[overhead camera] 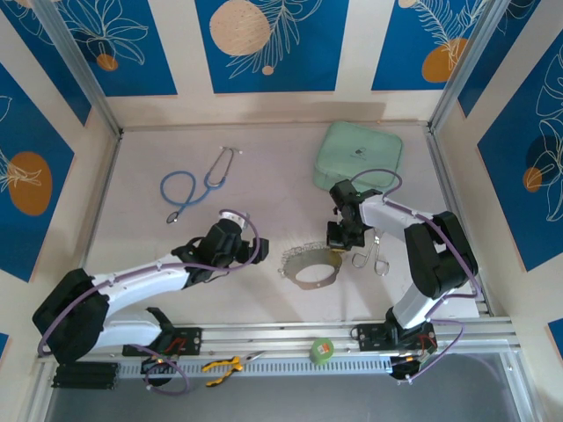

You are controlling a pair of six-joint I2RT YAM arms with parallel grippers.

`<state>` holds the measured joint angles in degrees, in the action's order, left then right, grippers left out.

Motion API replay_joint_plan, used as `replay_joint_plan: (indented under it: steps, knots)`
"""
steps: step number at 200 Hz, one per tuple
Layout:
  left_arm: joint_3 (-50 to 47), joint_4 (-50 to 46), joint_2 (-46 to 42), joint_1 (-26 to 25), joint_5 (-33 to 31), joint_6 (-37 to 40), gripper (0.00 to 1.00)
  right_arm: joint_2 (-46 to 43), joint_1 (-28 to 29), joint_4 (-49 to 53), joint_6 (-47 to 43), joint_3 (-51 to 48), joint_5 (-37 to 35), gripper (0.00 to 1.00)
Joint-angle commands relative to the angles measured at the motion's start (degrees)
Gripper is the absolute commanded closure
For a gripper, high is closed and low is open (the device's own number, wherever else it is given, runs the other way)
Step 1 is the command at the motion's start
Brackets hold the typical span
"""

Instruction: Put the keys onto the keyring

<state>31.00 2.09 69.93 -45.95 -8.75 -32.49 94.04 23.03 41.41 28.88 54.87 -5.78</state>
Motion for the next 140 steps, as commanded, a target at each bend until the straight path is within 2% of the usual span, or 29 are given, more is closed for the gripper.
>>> replay_joint_plan:
  steps: [1, 35, 69, 103, 140]
  knots:
    - [-0.7, -1.5, -1.5, -0.5, -1.6, 1.3, 0.09, -0.3, 0.4, 1.5, -0.1, 1.2, 0.4, 1.00]
    - [0.2, -4.3, -4.4, -0.4, -4.9, 4.6, 0.09, -7.7, 1.8, -2.2, -3.6, 0.3, 0.3, 1.00]
    - [2.4, -5.6, -8.4, -0.3, -10.6, 14.9, 0.07, -18.1, 4.2, -12.7, -11.9, -2.9, 1.6, 1.00]
    - [5.8, -5.6, -10.7, 0.3, -13.6, 28.0, 0.08, -24.7, 5.5, -24.7, -20.2, -5.5, 9.7, 1.00]
    - [7.7, -2.7, -13.4, 1.1, -9.0, 42.0, 0.19, -26.4, 6.7, -35.5, -30.1, -7.7, 21.9, 1.00]
